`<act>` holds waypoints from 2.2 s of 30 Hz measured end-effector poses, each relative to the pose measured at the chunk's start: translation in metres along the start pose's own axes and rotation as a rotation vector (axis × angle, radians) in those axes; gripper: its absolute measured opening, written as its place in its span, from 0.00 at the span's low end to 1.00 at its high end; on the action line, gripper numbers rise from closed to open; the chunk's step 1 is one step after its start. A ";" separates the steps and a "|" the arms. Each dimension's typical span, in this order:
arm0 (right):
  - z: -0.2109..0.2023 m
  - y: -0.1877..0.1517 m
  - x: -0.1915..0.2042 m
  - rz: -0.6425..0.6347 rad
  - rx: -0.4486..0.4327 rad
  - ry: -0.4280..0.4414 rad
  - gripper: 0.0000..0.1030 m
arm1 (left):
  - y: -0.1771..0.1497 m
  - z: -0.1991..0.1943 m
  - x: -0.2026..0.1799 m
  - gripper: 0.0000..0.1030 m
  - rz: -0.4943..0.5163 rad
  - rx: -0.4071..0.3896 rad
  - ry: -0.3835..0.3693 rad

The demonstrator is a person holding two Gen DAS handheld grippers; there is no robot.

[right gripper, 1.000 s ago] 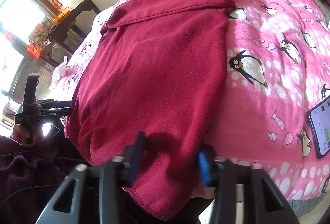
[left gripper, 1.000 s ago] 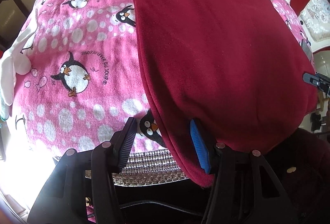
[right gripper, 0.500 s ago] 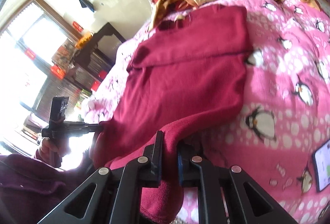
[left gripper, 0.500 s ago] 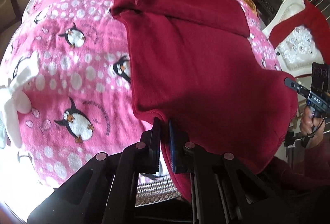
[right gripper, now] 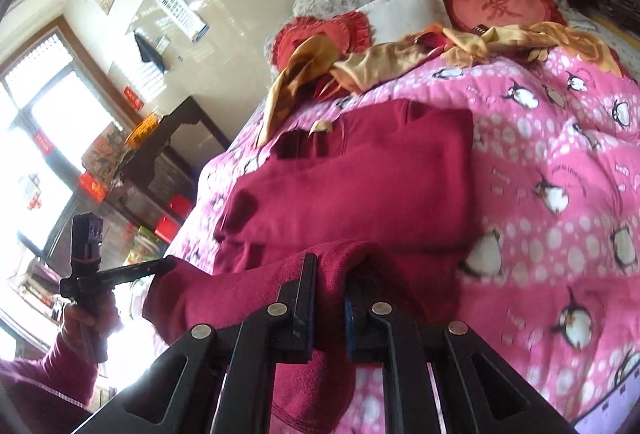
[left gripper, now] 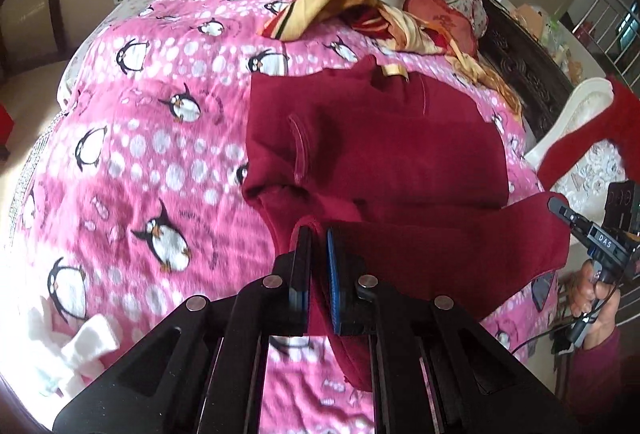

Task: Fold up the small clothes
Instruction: 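Lift the held hem with the left tool and fold it toward the collar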

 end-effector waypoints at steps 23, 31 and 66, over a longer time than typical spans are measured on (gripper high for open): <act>0.050 0.037 -0.070 0.159 0.054 -0.050 0.51 | 0.063 0.028 0.022 0.27 0.019 -0.048 0.072; 0.081 0.008 -0.046 0.107 0.200 0.055 0.31 | 0.031 0.061 -0.003 0.27 0.110 0.054 0.060; 0.065 0.004 -0.072 0.057 0.119 -0.208 0.44 | 0.024 0.064 0.022 0.65 -0.069 0.057 -0.007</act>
Point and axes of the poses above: each gripper's, at about its wrist camera, not at the fingertips, and z roughly the way its jaws point, x to its left, y to its top, the point moved 9 cm from there along z, roughly the way its jaws point, and after that the axes turned 12 degrees about -z, right-handed, at the moved point
